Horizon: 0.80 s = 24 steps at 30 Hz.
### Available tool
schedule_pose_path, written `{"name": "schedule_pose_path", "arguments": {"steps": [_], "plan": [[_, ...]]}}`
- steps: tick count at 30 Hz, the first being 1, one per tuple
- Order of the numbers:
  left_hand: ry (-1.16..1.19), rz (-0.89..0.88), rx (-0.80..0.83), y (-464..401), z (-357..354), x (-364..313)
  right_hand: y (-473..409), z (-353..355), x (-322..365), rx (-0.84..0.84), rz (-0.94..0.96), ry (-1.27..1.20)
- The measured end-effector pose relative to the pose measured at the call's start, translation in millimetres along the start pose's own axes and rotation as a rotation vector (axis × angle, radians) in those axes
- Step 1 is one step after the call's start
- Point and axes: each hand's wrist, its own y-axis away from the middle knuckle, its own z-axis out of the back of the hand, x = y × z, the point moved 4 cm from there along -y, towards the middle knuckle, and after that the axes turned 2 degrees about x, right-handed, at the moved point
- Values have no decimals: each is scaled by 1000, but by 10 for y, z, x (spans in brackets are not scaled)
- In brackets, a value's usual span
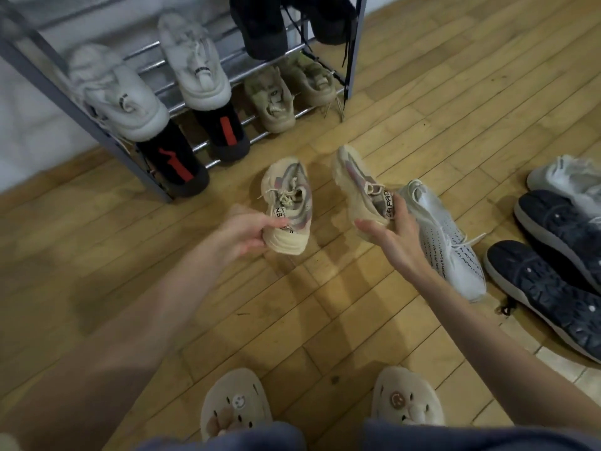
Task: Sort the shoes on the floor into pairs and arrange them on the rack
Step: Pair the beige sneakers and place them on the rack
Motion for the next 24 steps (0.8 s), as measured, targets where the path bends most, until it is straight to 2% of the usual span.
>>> {"name": "schedule_pose_path", "arguments": {"steps": [3,8,14,20,24], "plan": [[-15,-108,-59,212,147,-182,50,139,297,-75,107,31],[47,-290,-25,610,238,-736,-38,377,957,-254,304,-67],[70,-492,-91,975,460,-1282,-141,556,1731,-363,487,-146],[252,-626,-219,1259,848,-1518,-183,452,2386,-300,662,-45],[416,-689,-338,1333,1190,-1650,-252,180,2827,-142,731,50]]}}
